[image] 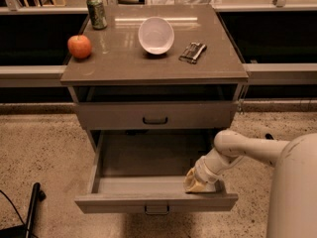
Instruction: Open middle drawer
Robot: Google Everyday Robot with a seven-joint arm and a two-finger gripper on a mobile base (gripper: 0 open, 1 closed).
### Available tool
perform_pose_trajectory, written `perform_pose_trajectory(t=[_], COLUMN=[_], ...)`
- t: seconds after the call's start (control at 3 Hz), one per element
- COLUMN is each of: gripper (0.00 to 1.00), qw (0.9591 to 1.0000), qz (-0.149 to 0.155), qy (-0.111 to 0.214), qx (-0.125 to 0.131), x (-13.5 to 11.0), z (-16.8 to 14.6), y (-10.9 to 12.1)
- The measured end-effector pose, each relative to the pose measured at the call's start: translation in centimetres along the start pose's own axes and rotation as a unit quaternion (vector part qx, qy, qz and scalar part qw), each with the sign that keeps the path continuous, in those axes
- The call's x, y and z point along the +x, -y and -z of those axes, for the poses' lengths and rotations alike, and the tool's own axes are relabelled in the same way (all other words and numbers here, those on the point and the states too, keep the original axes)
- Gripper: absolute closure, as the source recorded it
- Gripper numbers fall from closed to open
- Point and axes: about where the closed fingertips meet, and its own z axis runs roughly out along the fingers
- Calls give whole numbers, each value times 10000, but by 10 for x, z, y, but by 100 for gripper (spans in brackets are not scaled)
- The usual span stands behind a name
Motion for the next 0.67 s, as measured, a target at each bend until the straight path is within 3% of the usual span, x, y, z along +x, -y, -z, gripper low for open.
perform_pose_trajectory(t=[0.33, 0.67], gripper=[73, 67], qw=[9989, 9904], qz=[186, 518], qy=[-80, 126], qx=[418, 1274], x=[-12, -33], z=[35, 97], y=[15, 37])
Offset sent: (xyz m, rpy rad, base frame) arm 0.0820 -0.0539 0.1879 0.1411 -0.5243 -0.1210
